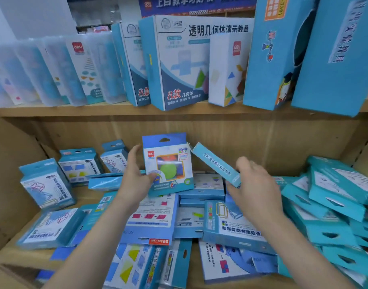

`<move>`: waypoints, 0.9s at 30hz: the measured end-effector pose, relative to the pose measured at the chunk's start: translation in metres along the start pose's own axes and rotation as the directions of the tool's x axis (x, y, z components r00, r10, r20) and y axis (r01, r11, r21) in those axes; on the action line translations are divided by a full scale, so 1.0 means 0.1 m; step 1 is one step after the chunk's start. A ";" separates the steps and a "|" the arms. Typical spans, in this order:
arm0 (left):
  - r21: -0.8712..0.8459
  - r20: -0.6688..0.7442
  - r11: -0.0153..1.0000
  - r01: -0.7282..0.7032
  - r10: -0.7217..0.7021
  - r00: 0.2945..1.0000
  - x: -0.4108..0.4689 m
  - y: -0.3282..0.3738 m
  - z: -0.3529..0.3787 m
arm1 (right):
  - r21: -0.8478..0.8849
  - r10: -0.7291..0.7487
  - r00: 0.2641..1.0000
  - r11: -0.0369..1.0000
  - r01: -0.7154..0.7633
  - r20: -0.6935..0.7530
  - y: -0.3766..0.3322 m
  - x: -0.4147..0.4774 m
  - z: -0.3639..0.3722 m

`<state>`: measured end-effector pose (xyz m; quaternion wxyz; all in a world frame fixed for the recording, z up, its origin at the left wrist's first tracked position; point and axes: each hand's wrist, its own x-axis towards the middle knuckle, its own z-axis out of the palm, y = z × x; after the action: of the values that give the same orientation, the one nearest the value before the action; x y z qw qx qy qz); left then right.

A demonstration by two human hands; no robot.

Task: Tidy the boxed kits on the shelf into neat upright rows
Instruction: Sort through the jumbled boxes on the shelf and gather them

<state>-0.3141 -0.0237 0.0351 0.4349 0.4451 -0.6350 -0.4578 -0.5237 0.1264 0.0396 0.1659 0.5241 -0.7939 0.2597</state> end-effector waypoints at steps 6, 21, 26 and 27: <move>0.104 0.006 0.994 -0.037 0.037 0.999 0.00 -0.03 -0.01 | 0.156 -0.080 0.914 0.988 0.019 0.398 -0.21 -0.01 0.04; 0.121 -0.059 0.991 -0.048 0.056 0.997 -0.02 -0.08 -0.03 | 0.584 0.011 0.790 0.668 -0.461 0.613 0.24 0.63 0.07; 0.032 -0.014 0.998 -0.052 0.052 0.999 0.17 0.04 0.16 | 0.805 0.204 0.854 0.287 -0.519 0.478 0.58 0.45 -0.05; 0.077 0.008 0.995 -0.069 0.068 0.998 0.20 0.05 0.23 | 0.811 0.231 0.841 0.235 -0.536 0.489 0.61 0.41 -0.03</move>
<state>-0.3415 -0.0381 0.0379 0.4312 0.4382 -0.6682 -0.4190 -0.5963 0.1170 0.0497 -0.3398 0.3383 -0.6195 0.6216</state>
